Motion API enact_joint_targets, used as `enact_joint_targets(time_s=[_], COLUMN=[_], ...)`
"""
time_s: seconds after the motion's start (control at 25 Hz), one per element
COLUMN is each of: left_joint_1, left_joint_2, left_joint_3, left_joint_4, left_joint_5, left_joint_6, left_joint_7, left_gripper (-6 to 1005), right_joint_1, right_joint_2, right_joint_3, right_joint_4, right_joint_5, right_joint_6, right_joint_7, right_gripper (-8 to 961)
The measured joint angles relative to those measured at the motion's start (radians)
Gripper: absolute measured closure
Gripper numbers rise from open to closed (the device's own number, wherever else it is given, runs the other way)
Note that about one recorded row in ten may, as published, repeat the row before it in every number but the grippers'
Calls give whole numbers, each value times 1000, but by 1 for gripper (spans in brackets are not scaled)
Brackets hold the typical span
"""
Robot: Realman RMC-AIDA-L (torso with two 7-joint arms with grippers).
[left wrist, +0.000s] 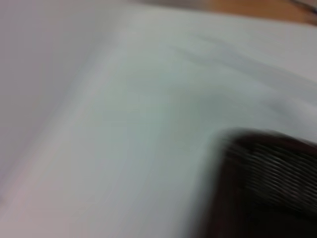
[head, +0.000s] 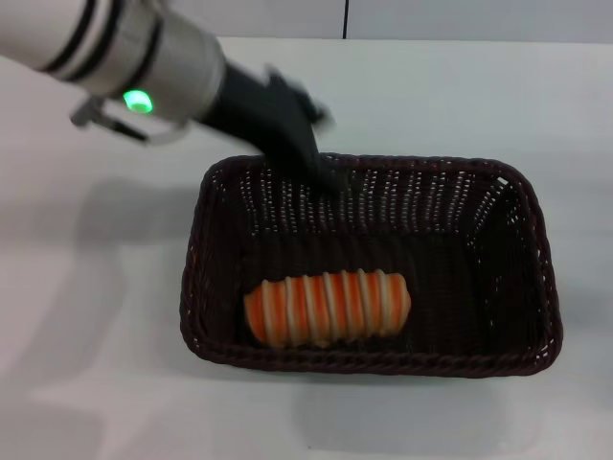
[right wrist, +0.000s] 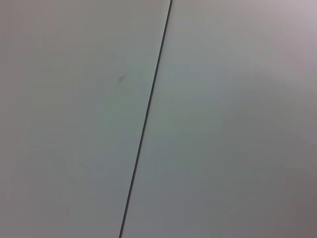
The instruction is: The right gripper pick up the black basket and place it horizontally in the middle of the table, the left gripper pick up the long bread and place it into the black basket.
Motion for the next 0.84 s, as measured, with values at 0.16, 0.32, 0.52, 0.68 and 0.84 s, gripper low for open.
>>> enact_joint_targets(time_s=[0.16, 0.32, 0.52, 0.68, 0.84], left_joint_1=[74, 153, 252, 297, 294], left_joint_2=[0, 0, -1, 2, 9], left_joint_3=[-7, -7, 13, 96, 167], left_joint_4=[-8, 63, 203, 391, 573], left_joint_5=[57, 95, 90, 71, 107], left_joint_6=[253, 594, 1091, 1556, 1892], left_joint_7=[-44, -79, -88, -130, -321], left_gripper=[135, 129, 131, 132, 133], right_joint_1=[0, 0, 1, 8, 11], right_joint_2=[0, 0, 0, 0, -1], right_joint_3=[0, 0, -2, -4, -5], right_joint_4=[0, 1, 4, 2, 0], right_joint_5=[0, 0, -2, -2, -2], right_joint_6=[0, -1, -1, -1, 0], right_joint_7=[0, 0, 0, 0, 0], right_gripper=[242, 243, 243, 243, 243])
